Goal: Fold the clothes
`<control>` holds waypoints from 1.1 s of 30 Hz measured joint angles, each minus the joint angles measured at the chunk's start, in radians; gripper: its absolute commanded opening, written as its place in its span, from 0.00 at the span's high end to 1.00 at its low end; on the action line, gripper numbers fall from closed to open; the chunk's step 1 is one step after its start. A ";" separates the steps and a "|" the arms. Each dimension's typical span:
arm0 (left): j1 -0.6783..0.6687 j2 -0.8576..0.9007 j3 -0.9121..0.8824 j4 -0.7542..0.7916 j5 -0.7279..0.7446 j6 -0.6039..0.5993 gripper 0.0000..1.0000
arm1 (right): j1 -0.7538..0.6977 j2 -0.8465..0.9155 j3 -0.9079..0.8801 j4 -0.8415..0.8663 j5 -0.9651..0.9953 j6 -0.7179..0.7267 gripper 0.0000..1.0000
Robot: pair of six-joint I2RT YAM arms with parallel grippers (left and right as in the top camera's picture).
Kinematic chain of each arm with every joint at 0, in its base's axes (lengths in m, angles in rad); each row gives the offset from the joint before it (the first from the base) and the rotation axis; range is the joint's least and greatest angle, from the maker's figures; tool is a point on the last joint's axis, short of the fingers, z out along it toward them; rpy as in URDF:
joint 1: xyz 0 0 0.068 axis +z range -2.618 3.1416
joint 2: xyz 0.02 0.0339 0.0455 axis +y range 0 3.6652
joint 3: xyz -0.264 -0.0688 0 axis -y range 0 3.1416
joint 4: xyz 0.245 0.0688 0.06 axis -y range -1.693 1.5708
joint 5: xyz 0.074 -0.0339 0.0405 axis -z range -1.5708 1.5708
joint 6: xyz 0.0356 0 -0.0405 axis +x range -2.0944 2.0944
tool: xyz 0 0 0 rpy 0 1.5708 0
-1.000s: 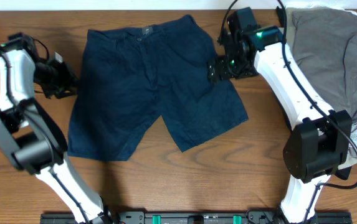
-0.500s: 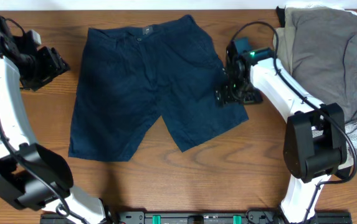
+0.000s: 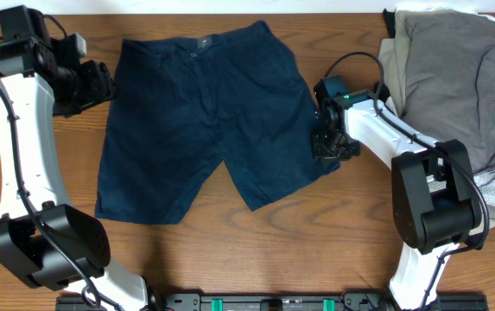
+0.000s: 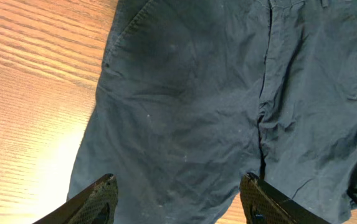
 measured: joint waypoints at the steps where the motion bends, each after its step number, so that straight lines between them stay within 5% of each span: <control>1: 0.000 0.000 0.000 0.000 -0.002 0.000 0.36 | -0.002 0.000 0.000 0.008 0.000 -0.002 0.98; 8: 0.000 0.000 0.000 0.004 -0.008 0.000 0.36 | -0.061 0.000 -0.004 0.204 0.053 0.000 0.99; 21: -0.042 0.000 0.000 0.050 -0.014 0.000 0.35 | -0.195 0.112 -0.002 1.025 0.099 -0.058 0.97; 27: -0.085 0.000 0.000 0.053 -0.039 0.000 0.36 | -0.201 0.236 0.079 1.056 0.097 -0.061 0.96; 29: -0.096 0.000 0.000 0.055 -0.053 0.001 0.36 | -0.212 0.257 0.137 0.992 0.083 -0.062 0.84; 32: -0.109 0.000 0.000 0.078 -0.073 0.001 0.36 | -0.241 0.269 0.251 0.837 0.039 -0.069 0.15; 33: -0.113 0.000 0.000 0.092 -0.080 0.001 0.36 | -0.256 0.269 0.306 0.758 0.017 -0.076 0.01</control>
